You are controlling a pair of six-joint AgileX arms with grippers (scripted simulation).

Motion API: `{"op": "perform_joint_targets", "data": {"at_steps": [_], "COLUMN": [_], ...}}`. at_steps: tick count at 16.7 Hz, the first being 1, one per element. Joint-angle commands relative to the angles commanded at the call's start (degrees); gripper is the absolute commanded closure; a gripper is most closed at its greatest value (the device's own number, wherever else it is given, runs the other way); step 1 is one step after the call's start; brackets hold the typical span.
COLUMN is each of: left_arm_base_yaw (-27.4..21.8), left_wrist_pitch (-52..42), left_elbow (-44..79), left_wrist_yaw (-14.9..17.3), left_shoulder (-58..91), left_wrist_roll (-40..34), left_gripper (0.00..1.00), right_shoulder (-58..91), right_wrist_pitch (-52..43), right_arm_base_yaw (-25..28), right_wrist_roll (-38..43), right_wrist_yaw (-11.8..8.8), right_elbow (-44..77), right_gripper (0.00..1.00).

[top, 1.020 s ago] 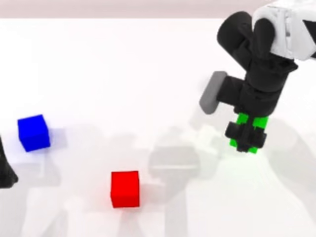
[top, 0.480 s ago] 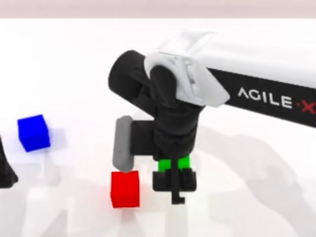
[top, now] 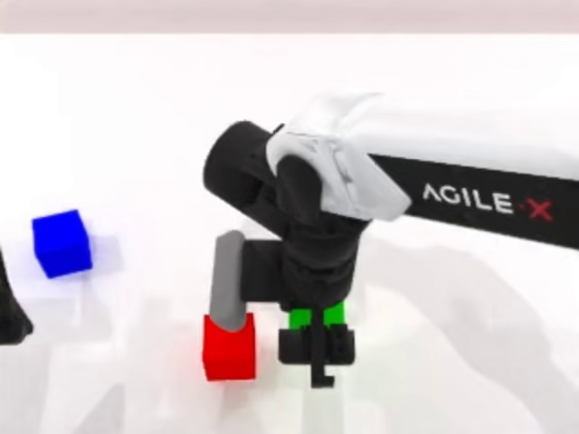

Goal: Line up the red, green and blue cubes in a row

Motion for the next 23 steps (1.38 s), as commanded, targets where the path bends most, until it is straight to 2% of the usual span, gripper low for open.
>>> {"op": "perform_joint_targets", "data": {"at_steps": [4, 8, 21, 23], "left_arm_base_yaw": [0.00, 0.00, 0.00, 0.00], "left_wrist_pitch": [0.00, 0.00, 0.00, 0.00], "left_elbow": [0.00, 0.00, 0.00, 0.00], "left_wrist_yaw": [0.00, 0.00, 0.00, 0.00], "left_shoulder": [0.00, 0.00, 0.00, 0.00], "left_wrist_roll": [0.00, 0.00, 0.00, 0.00], "left_gripper": [0.00, 0.00, 0.00, 0.00], "right_shoulder": [2.11, 2.28, 2.28, 2.28], "right_wrist_pitch": [7.24, 7.59, 7.59, 7.59], "right_arm_base_yaw": [0.54, 0.58, 0.58, 0.58], "right_wrist_roll": [-0.38, -0.41, -0.41, -0.41], "right_wrist_yaw": [0.06, 0.08, 0.08, 0.08], "right_elbow": [-5.24, -5.52, -5.52, -5.52], "right_gripper": [1.00, 1.00, 0.02, 0.00]}}
